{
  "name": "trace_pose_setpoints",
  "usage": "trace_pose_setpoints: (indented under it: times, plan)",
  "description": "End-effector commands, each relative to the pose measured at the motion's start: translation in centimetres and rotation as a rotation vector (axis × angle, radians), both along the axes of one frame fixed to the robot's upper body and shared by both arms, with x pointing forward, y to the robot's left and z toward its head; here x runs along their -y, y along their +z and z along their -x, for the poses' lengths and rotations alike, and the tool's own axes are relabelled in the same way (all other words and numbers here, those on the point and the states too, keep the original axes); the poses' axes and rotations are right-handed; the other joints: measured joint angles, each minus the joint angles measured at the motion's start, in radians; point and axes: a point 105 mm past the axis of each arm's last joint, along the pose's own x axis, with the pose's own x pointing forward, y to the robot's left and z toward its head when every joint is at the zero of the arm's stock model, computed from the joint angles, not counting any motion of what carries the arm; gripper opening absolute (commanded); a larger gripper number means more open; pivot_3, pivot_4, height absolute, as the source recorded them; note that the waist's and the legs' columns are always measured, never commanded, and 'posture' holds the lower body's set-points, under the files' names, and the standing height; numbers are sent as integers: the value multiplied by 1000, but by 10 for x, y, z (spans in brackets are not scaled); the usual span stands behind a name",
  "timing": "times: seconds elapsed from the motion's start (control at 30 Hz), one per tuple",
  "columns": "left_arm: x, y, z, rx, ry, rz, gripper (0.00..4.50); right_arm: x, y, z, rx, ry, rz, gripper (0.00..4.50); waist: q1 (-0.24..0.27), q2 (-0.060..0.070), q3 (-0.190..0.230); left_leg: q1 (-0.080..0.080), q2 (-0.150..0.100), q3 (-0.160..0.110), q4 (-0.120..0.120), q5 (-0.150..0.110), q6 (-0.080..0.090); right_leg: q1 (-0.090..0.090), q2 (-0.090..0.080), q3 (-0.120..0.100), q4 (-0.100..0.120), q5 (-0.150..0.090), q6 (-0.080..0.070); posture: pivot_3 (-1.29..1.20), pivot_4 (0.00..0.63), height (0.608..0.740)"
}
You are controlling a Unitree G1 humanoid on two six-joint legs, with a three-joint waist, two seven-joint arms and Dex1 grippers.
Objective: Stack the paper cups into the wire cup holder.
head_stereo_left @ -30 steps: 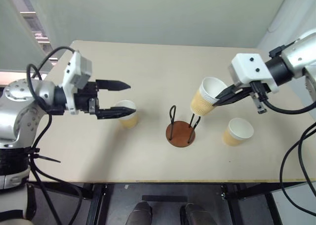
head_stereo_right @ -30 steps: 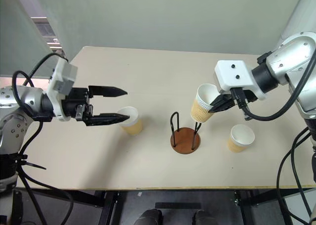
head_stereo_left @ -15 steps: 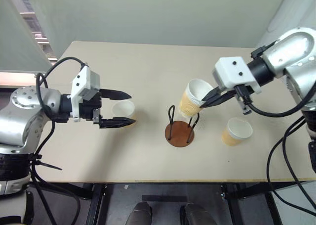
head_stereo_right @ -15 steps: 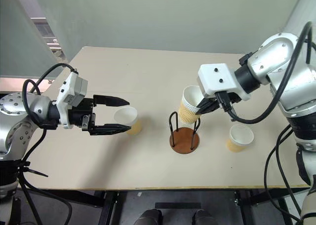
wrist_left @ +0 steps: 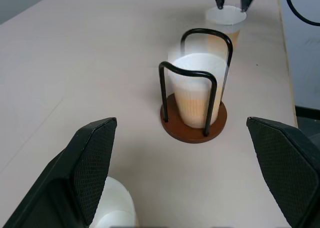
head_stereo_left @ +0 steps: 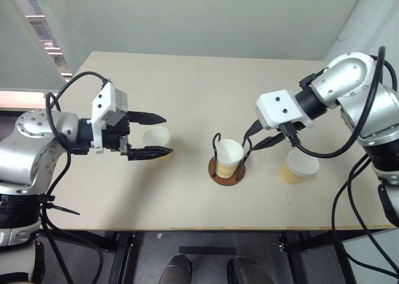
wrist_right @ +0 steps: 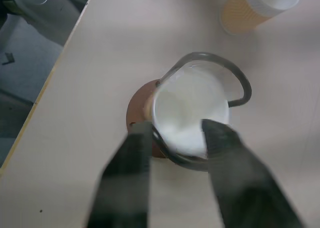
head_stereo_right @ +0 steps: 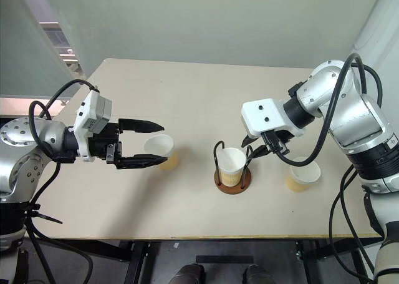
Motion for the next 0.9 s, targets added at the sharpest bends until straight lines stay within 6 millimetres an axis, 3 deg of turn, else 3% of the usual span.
trace_pose_setpoints:
  times: [0.03, 0.07, 0.17, 0.4, 0.53, 0.67, 0.9]
  plan:
    - [-1, 11, 3, 74, 23, -14, 4500, 1, 24, -4, 40, -57, -124, 2951, 0, 0, 0, 0, 0, 0, 0, 0, 0, 0, 0, 0, 0, 0, 0, 0, 150, 740]
    - [-1, 11, 2, 78, 36, -20, 4500, 3, 28, -5, 30, -86, -161, 3223, 0, 0, 0, 0, 0, 0, 0, 0, 0, 0, 0, 0, 0, 0, 0, 0, 150, 740]
    - [-2, 14, 2, 128, 86, -65, 4500, 20, 48, -13, -41, -251, -345, 3223, 3, 0, 0, 0, 0, 0, 0, 1, -1, 0, 0, 0, 0, 0, 0, 0, 150, 740]
    - [1, 19, 11, 198, 115, -170, 4500, 59, 56, -10, -197, -433, -588, 3223, 7, 0, 0, 0, -1, 0, 0, 1, -2, 1, 0, 0, -1, 0, 0, 0, 150, 740]
    - [-2, 8, 7, 188, 160, -265, 4500, 63, 59, -1, -305, -437, -727, 3223, 6, 0, 0, 1, -1, 1, 0, 2, -4, 1, 1, 1, 0, 0, 0, 0, 150, 740]
    - [-15, -6, -14, 194, 280, -354, 4500, 63, 51, 11, -389, -425, -707, 3223, 4, 0, 0, 3, 0, 0, 0, 2, -4, 2, 2, 1, 1, 0, 0, 0, 150, 740]
    - [-19, -21, -28, 166, 295, -429, 4500, 59, 56, 32, -456, -317, -703, 3223, 5, 0, 0, 2, 0, 0, 0, 2, -4, 1, 2, 1, 0, 0, -1, 0, 150, 740]
